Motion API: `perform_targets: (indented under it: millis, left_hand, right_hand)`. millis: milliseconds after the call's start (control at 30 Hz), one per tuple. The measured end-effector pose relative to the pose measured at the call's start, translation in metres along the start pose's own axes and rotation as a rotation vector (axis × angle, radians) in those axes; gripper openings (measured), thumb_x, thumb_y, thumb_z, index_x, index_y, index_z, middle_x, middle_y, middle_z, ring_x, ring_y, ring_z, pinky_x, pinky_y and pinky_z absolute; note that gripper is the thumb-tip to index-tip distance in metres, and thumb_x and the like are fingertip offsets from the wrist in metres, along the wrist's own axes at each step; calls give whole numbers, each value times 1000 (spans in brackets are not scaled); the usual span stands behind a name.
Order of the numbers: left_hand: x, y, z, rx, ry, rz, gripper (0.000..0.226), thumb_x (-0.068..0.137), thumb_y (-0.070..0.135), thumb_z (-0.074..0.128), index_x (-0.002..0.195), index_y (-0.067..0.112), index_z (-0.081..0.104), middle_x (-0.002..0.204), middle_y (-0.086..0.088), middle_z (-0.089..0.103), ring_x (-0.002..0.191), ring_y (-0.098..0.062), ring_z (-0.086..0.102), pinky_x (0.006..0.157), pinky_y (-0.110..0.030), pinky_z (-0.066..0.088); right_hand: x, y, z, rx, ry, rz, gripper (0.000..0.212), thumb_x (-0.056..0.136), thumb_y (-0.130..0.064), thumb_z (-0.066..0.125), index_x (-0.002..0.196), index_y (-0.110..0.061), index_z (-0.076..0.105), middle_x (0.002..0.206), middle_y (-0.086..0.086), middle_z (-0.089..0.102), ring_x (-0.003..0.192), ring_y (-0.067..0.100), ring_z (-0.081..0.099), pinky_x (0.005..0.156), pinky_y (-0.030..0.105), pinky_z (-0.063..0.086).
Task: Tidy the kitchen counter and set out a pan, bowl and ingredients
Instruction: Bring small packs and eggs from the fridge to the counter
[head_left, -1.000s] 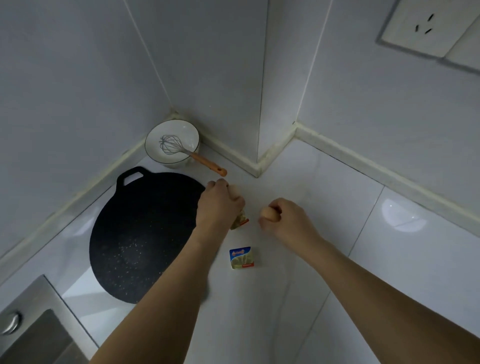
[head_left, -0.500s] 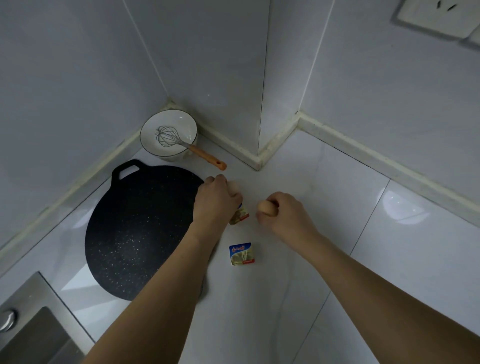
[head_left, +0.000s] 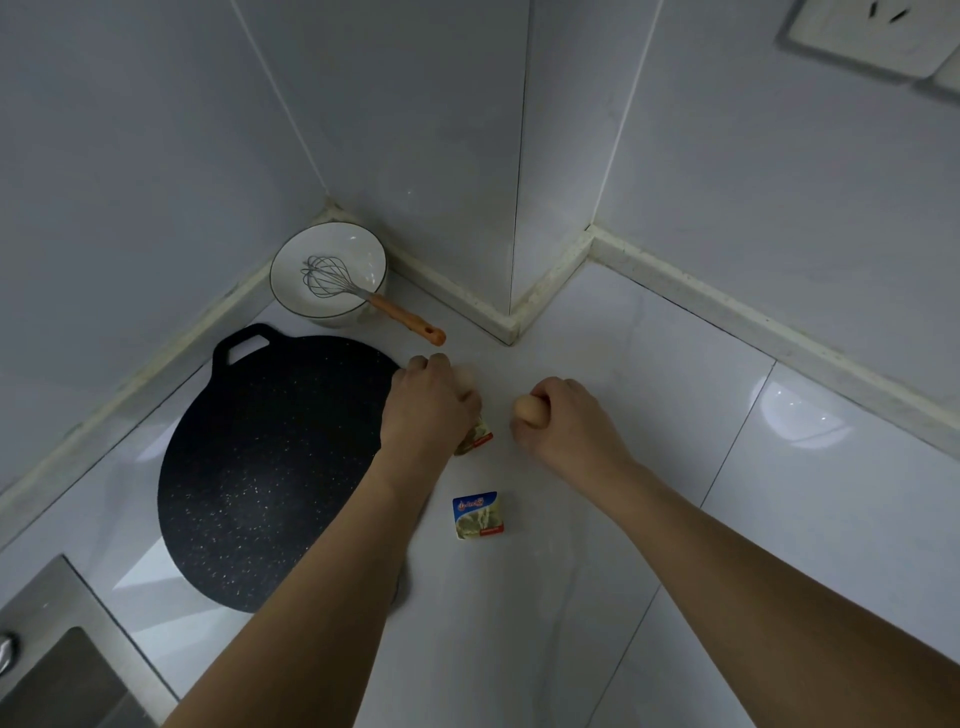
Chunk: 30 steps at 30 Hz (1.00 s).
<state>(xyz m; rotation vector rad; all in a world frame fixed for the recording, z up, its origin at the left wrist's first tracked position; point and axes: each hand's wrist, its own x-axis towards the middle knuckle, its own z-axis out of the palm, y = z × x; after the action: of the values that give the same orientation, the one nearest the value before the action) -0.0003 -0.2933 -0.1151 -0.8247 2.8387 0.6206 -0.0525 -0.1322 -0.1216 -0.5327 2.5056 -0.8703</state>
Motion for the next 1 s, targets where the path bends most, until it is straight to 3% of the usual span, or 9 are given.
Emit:
perform_targets:
  millis: [500,1000]
  left_hand:
    - [-3,2,-1,20,-10,6,39,90,38,58,116,9,53,112,-11,53,102,-26,50,81,-34,44]
    - [-10,-6,-9,-47,-22,60,62,90,41,61,140,11,41,133,-9,47,118,-27,47,92,-34,40]
  right_hand:
    - [5,1,0,-39,3,-8,33,85,-34,65,108,-12,56,102,3,52,86,20,54,74,34,47]
    - [14,-9,4,-152,-5,-63,31,88,-33,60,107,-9,54,107,7,51,88,25,55,71,33,45]
